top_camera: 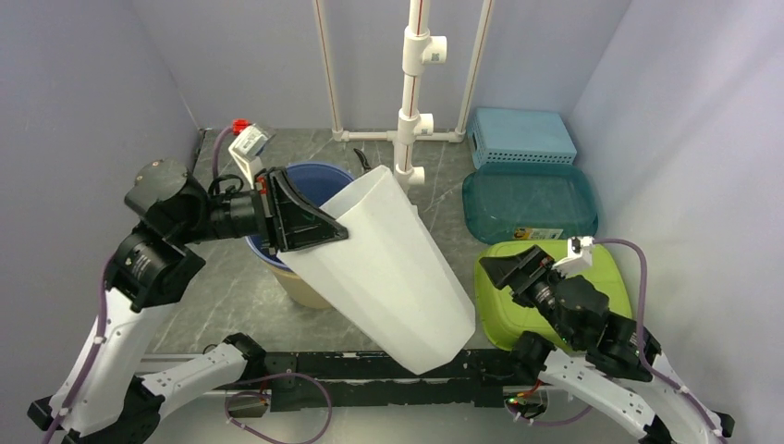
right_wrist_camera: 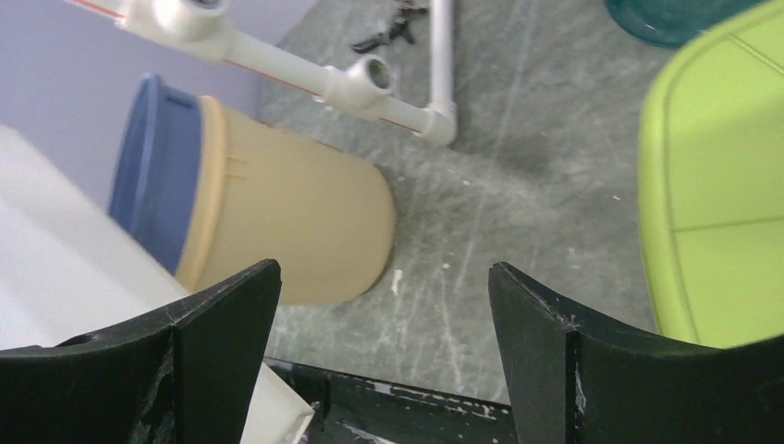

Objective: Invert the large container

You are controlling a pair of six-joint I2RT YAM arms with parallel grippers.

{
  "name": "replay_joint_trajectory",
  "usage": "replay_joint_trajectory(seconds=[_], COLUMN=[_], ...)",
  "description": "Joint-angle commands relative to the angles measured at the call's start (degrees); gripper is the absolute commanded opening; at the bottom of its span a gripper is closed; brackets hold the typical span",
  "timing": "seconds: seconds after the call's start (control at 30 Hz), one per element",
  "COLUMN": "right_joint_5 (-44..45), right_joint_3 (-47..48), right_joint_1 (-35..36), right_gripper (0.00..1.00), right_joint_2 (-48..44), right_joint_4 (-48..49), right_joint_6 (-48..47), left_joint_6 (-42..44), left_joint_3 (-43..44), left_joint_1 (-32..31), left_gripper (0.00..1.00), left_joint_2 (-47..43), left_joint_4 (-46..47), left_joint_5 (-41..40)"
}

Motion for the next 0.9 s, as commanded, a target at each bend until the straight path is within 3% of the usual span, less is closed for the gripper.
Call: replay_joint_trajectory(seconds=[0.0, 0.2, 0.3, 0.4, 0.53, 0.77, 0.87], right_joint_5=[5.7, 11.8, 12.2, 11.8, 11.7, 11.1, 9.5], right_joint_3=[3.6, 7.0, 6.5, 5.0, 4.8, 5.8, 4.9], right_joint_1=[0.2, 0.1, 0.2, 0.2, 0.1, 0.1, 0.2], right_gripper=[0.87, 0.9, 0.9, 0.9, 0.9, 0.9, 0.91], right_joint_2=[5.7, 11.9, 11.6, 10.1, 9.7, 11.1, 11.8], right_joint_4=[-8.9, -19.2, -18.4, -15.5, -15.5, -16.0, -14.1], right_joint_6=[7.3, 14.8, 14.9, 14.0, 14.7, 13.6, 12.4], left_joint_6=[1.8, 4.8, 7.4, 14.1, 21.3, 30.3, 32.2], left_joint_3=[-1.5, -2.5, -3.2, -2.1, 1.1, 0.6, -1.3], left_joint_1=[-0.1, -1.0, -3.3, -9.0, -20.4, -39.6, -44.1], left_gripper=[0.03, 0.03, 0.03, 0.03, 0.03, 0.03, 0.03], left_joint_2=[-0.2, 1.4, 2.5, 4.7, 8.6, 15.0, 17.3], left_joint_4=[7.2, 4.4, 2.0, -5.3, -14.5, -20.0, -19.3], left_joint_5=[2.6, 1.9, 1.1, -5.5, -19.3, -46.3, -54.8])
